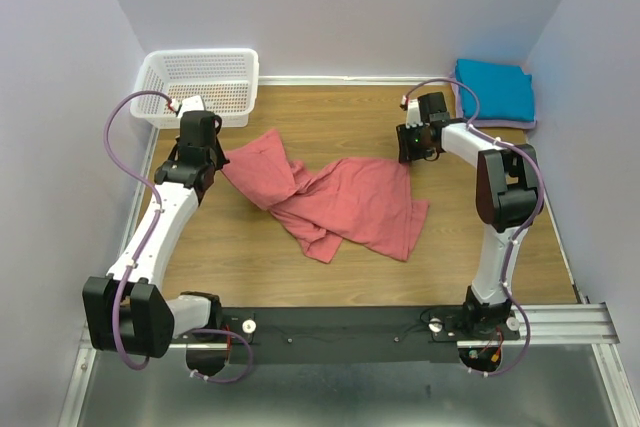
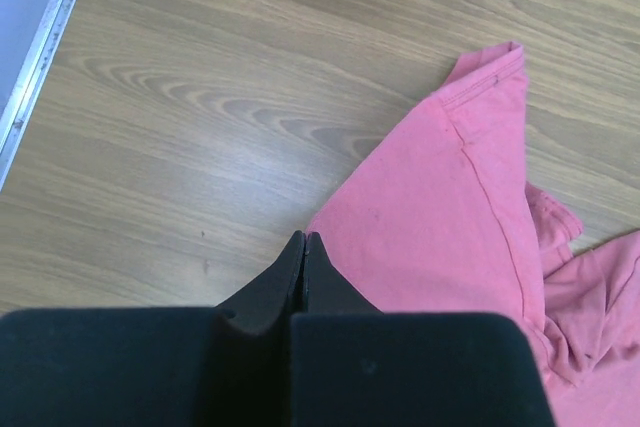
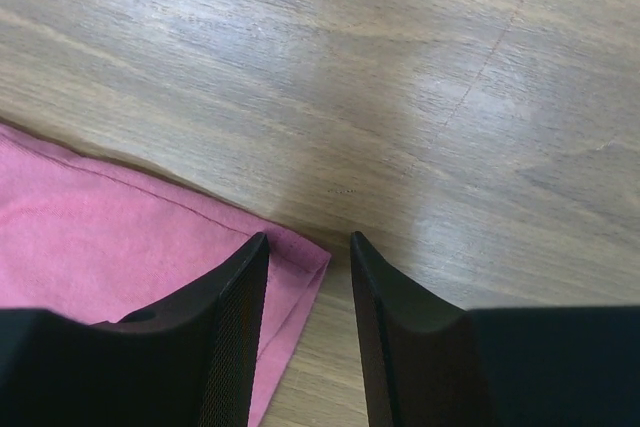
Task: Fold and stack the t-shirts
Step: Flatten the tshirt out
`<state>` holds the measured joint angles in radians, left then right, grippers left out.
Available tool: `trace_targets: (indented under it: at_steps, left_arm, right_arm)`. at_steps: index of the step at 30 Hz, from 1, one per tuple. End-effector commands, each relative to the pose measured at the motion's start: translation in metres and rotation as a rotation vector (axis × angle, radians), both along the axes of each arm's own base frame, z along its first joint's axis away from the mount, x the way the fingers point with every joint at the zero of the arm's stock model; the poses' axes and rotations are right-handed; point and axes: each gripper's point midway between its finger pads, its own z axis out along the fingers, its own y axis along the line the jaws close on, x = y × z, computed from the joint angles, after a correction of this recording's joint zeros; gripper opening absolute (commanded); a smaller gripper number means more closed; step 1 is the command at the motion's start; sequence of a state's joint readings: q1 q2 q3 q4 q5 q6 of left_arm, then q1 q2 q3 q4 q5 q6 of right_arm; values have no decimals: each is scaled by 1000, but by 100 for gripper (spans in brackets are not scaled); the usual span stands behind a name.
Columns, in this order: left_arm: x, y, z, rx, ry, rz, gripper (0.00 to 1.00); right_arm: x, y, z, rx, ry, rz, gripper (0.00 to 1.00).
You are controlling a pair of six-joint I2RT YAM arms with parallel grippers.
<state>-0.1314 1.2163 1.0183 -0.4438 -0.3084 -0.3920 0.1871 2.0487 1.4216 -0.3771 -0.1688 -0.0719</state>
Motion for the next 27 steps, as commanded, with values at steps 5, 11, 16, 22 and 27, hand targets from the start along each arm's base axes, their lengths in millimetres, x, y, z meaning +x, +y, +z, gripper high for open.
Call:
trace_targets:
  at_steps: [5,11,16,22,27]
  left_arm:
    - [-3,4,9,-6,-36,-6,0]
    - [-3,5,7,-10,-33,-2,0]
    - [-2,7,6,-13,-32,6,0]
    - [4,10,12,-31,-54,20,0]
    - [23,17,38,-52,-109,41,0]
  right_arm:
    - [-40,5,-26,-32,143,107,45]
    - [-54,5,-41,-61,204,161,45]
    - [-65,0,-54,-97,256,168,33]
    - [-60,0,-48,-108,245,145,5]
    - [-15,-16,1,-202,82,33,1]
